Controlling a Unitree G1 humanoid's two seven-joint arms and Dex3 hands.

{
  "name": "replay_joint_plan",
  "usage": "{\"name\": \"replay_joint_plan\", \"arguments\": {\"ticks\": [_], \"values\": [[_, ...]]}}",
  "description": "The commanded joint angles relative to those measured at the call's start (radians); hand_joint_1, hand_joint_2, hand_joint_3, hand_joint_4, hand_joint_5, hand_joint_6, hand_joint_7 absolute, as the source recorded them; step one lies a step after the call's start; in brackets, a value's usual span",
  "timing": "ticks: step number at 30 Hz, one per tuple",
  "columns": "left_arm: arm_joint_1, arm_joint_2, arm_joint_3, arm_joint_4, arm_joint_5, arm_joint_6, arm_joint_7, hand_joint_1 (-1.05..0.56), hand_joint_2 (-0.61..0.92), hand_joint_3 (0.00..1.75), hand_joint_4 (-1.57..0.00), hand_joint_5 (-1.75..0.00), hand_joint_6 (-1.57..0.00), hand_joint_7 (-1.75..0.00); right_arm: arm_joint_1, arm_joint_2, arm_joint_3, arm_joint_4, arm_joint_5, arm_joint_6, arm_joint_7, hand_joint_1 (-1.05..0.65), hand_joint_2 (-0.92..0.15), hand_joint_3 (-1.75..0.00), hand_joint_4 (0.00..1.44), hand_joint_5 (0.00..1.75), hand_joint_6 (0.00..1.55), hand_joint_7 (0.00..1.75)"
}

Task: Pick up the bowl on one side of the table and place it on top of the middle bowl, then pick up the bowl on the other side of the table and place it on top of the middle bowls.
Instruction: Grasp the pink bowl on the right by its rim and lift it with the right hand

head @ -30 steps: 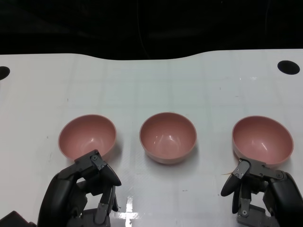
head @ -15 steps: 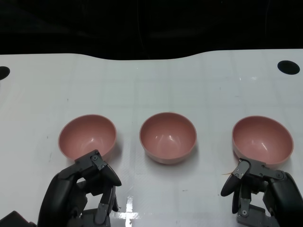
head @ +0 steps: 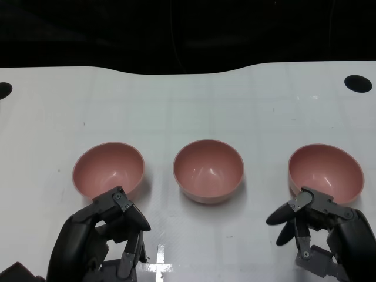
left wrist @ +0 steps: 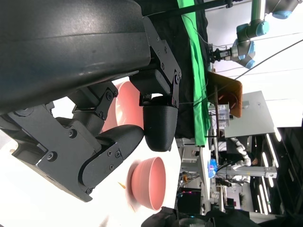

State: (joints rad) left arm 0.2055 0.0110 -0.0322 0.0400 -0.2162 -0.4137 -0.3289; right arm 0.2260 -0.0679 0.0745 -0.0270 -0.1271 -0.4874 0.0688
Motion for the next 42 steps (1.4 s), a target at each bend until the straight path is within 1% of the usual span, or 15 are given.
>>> {"name": "replay_joint_plan", "arguments": {"ticks": [1,3,6,8,9,12,14,18,20,23,25,29,34,38,42], "values": [[0.005,0.013,0.008,-0.007,-0.011,0.001,-0.010,-0.30,0.43,1.28,-0.86,-1.75,-0.75,-1.59,-0.005,-0.039,-0.025,-0.011,-0.061,-0.005,-0.028,-0.19,-0.59,-0.76,0.52,1.13,0.49,0.82],[0.004,0.014,0.008,-0.005,-0.013,-0.004,-0.013,-0.29,0.43,1.28,-0.86,-1.75,-0.75,-1.58,-0.005,-0.049,-0.031,-0.024,-0.092,0.007,-0.041,-0.24,-0.68,-0.52,0.41,0.99,0.39,0.66],[0.005,0.012,0.008,-0.006,-0.011,-0.003,-0.012,-0.29,0.43,1.28,-0.86,-1.75,-0.75,-1.58,-0.002,-0.058,-0.040,-0.046,-0.127,0.031,-0.055,-0.30,-0.80,-0.22,0.25,0.87,0.31,0.47],[0.006,0.012,0.008,-0.005,-0.011,-0.003,-0.012,-0.29,0.43,1.28,-0.86,-1.75,-0.75,-1.58,-0.006,-0.068,-0.047,-0.054,-0.169,0.043,-0.075,-0.36,-0.84,-0.09,0.17,0.83,0.28,0.36],[0.006,0.012,0.008,-0.004,-0.011,-0.004,-0.013,-0.29,0.43,1.28,-0.86,-1.75,-0.75,-1.58,-0.008,-0.071,-0.049,-0.055,-0.184,0.047,-0.083,-0.38,-0.84,-0.06,0.13,0.83,0.27,0.33],[0.007,0.010,0.007,-0.009,-0.012,0.002,-0.010,-0.29,0.43,1.28,-0.86,-1.75,-0.75,-1.59,-0.012,-0.087,-0.051,-0.062,-0.247,0.054,-0.112,-0.43,-0.85,-0.02,0.06,0.82,0.25,0.25],[0.006,0.010,0.008,-0.009,-0.011,0.002,-0.009,-0.29,0.43,1.27,-0.86,-1.75,-0.75,-1.59,-0.019,-0.109,-0.057,-0.071,-0.322,0.068,-0.140,-0.49,-0.85,-0.01,0.02,0.79,0.22,0.21],[0.004,0.012,0.009,-0.005,-0.014,0.000,-0.013,-0.30,0.43,1.27,-0.86,-1.75,-0.75,-1.58,-0.033,-0.134,-0.056,-0.098,-0.434,0.107,-0.188,-0.56,-0.83,0.00,0.00,0.70,0.19,0.16],[0.002,0.013,0.010,-0.004,-0.019,0.001,-0.016,-0.29,0.43,1.27,-0.85,-1.75,-0.75,-1.58,-0.035,-0.139,-0.052,-0.109,-0.463,0.125,-0.200,-0.58,-0.82,0.00,0.00,0.68,0.18,0.15],[-0.002,0.012,0.011,0.005,-0.015,-0.013,-0.017,-0.27,0.43,1.28,-0.85,-1.75,-0.75,-1.58,-0.039,-0.150,-0.046,-0.134,-0.535,0.179,-0.211,-0.63,-0.83,0.00,0.00,0.64,0.16,0.14],[-0.003,0.012,0.012,0.007,-0.016,-0.009,-0.016,-0.27,0.43,1.29,-0.85,-1.75,-0.75,-1.58,-0.045,-0.153,-0.041,-0.157,-0.598,0.239,-0.215,-0.65,-0.82,0.00,0.00,0.60,0.16,0.14],[0.000,0.012,0.012,0.001,-0.016,-0.003,-0.015,-0.29,0.43,1.28,-0.84,-1.75,-0.74,-1.57,-0.065,-0.169,-0.023,-0.198,-0.727,0.358,-0.197,-0.66,-0.83,-0.01,0.00,0.51,0.15,0.13],[0.004,0.011,0.012,-0.006,-0.025,0.000,-0.018,-0.28,0.44,1.27,-0.83,-1.75,-0.74,-1.56,-0.115,-0.203,0.025,-0.189,-0.862,0.491,-0.130,-0.66,-0.83,0.00,0.01,0.60,0.22,0.13],[0.000,0.013,0.014,0.000,-0.035,-0.006,-0.029,-0.28,0.44,1.26,-0.83,-1.75,-0.74,-1.55,-0.162,-0.230,0.069,-0.124,-0.919,0.559,-0.098,-0.63,-0.83,0.00,0.07,0.63,0.28,0.12],[0.000,0.014,0.014,0.000,-0.032,-0.008,-0.028,-0.29,0.45,1.24,-0.84,-1.75,-0.75,-1.55,-0.206,-0.258,0.111,-0.056,-0.943,0.600,-0.077,-0.61,-0.84,0.00,0.11,0.57,0.32,0.07]]}}
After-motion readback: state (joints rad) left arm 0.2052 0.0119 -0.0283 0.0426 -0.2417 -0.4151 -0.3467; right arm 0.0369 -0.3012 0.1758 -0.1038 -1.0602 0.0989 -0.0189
